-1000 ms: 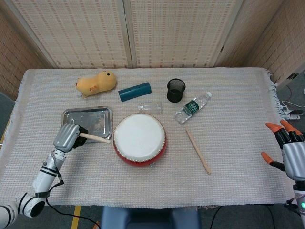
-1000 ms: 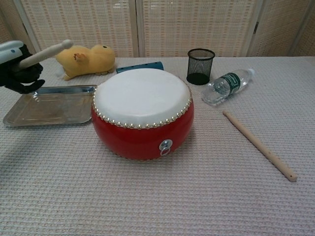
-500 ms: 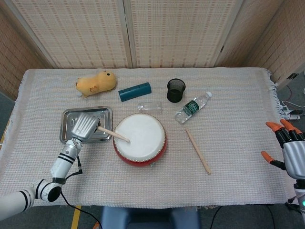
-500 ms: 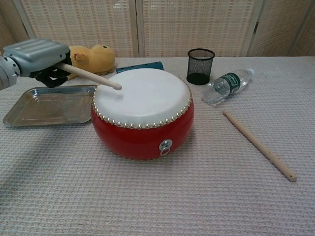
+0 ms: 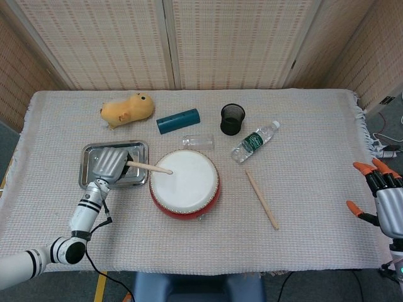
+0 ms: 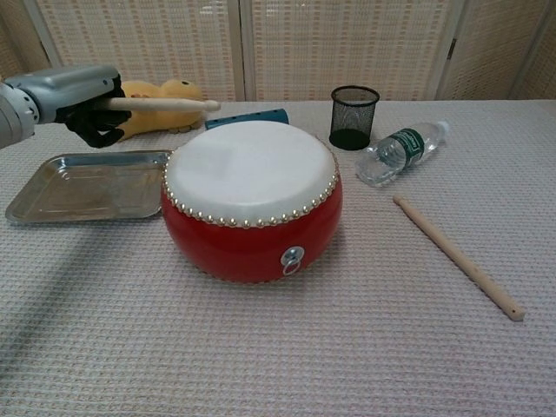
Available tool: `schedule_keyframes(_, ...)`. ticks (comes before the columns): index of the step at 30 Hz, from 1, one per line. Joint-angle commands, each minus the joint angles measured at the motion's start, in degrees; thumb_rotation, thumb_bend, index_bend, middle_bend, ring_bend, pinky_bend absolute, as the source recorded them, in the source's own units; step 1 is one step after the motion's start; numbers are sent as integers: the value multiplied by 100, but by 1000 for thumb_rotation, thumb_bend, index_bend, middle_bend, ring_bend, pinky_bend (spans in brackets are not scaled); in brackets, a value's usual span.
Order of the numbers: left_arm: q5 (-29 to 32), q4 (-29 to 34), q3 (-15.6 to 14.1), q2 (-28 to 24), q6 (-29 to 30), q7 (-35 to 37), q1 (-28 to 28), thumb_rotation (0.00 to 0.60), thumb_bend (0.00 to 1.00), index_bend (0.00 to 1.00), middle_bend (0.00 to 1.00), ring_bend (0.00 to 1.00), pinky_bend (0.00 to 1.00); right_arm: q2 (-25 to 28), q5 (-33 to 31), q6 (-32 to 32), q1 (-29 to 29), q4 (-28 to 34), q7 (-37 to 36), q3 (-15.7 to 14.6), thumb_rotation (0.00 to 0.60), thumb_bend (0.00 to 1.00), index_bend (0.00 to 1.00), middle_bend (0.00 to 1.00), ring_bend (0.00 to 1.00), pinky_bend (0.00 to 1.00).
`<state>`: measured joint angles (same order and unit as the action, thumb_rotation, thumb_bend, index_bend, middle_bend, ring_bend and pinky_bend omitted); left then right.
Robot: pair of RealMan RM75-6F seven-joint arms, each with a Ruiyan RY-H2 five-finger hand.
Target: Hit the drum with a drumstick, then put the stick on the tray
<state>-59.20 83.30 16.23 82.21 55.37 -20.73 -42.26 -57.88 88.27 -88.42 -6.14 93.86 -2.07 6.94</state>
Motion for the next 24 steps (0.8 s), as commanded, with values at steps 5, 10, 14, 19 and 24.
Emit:
schedule_keyframes(5, -32, -516, -456, 229, -56, -1226, -301, 600, 745, 1000, 1000, 1000, 1000, -21, -15, 24, -8, -7, -2, -11, 600, 180, 172, 209, 81, 224)
schedule_keyframes(10, 135, -412, -428, 264, 77, -1365, -306, 600, 743, 1000, 1000, 1000, 1000, -14, -32, 29, -5, 5, 13, -13, 600, 179, 172, 208, 81, 224)
schedule_keyframes(14, 515, 154, 67, 11, -20, -258, -146, 600, 742, 1000, 1000, 1000, 1000, -21, -25, 32, -7, 4, 13, -21, 600, 180, 172, 209, 81, 224)
schedule_keyframes(19, 382, 200, 120, -165, -26, 38, -150, 600, 742, 1000, 1000, 1000, 1000, -33, -33, 47, -18, 2, 18, -21, 600, 179, 172, 208, 81, 224)
schedule_keyframes(24, 255, -28, -73, -40, 38, -315, -245, 600, 743, 1000, 1000, 1000, 1000, -41, -40, 54, -19, -1, 19, -23, 600, 179, 172, 208, 81, 224)
